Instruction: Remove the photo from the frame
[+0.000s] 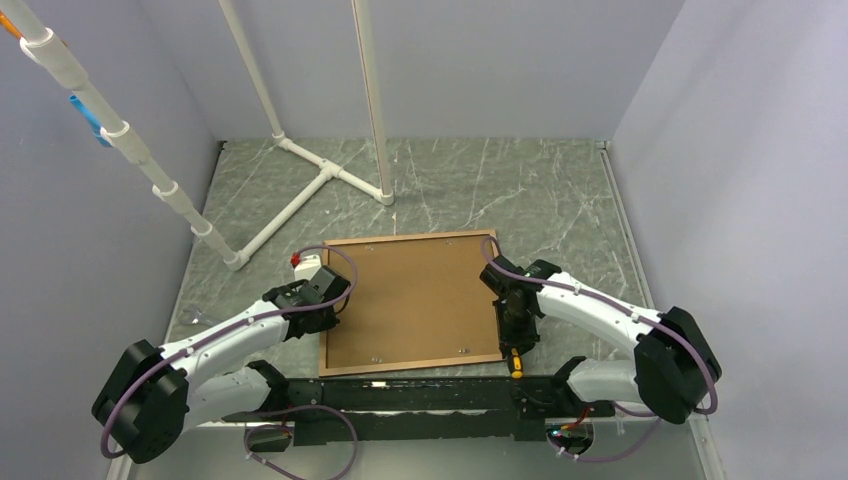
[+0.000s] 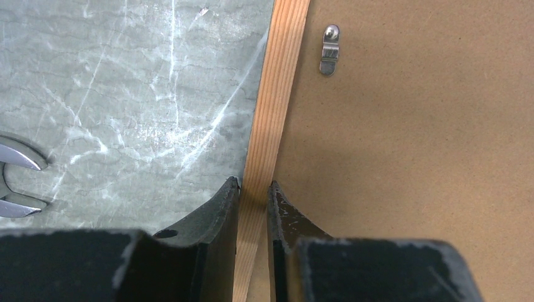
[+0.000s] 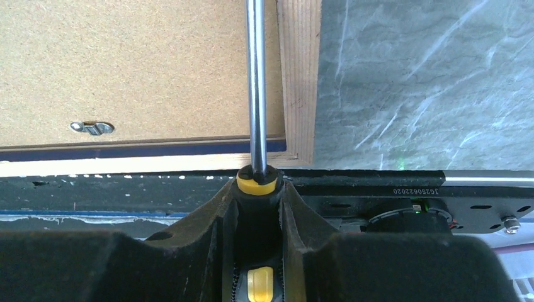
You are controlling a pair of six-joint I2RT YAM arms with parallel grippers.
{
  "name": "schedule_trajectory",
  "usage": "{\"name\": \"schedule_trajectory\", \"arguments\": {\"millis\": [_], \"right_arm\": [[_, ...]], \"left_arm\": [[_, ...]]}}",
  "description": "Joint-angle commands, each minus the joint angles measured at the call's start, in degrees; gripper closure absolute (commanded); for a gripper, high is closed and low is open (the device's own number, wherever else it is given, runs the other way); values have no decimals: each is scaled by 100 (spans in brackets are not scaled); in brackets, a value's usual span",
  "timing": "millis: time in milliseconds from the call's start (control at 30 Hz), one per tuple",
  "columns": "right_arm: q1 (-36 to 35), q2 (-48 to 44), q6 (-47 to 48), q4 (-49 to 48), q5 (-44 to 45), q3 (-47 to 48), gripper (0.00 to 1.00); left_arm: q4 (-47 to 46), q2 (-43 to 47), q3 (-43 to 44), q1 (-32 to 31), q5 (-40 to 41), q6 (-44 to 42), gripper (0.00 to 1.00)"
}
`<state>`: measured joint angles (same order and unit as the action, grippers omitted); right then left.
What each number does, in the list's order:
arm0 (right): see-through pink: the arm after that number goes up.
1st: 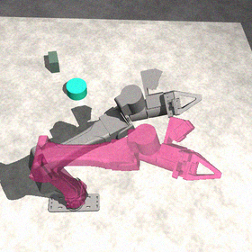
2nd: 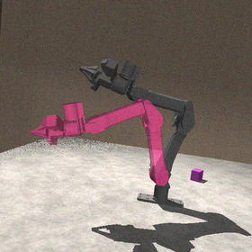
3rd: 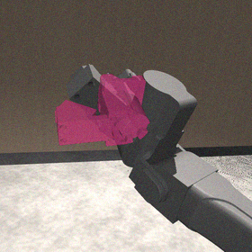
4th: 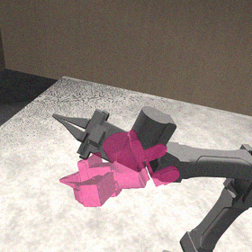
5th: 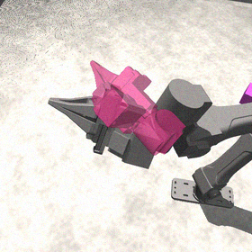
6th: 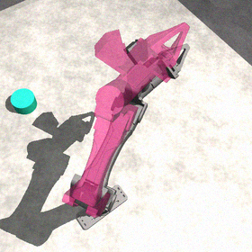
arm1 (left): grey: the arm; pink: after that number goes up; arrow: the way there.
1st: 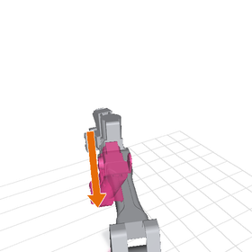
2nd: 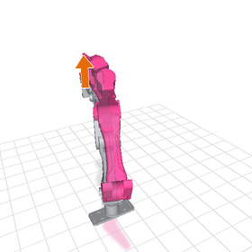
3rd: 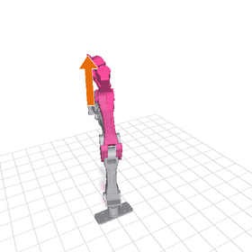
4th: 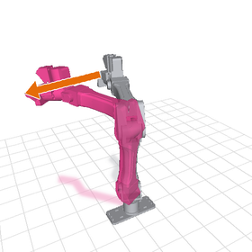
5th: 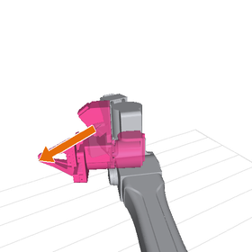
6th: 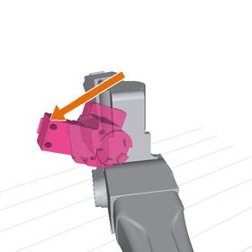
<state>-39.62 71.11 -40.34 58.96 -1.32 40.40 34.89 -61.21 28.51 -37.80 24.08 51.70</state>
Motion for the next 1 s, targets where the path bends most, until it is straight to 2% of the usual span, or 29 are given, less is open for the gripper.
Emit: {"name": "schedule_trajectory", "arguments": {"millis": [0, 567, 967], "right_arm": [[-22, 72, 20, -293, 121, 69, 100], [-53, 307, 466, -780, 122, 93, 100], [-90, 935, 511, -482, 725, 535, 100]], "left_arm": [[101, 13, -73, 59, 269, -61, 100], [1, -108, -23, 58, 213, -190, 100], [-85, -159, -4, 61, 153, -300, 100]]}}
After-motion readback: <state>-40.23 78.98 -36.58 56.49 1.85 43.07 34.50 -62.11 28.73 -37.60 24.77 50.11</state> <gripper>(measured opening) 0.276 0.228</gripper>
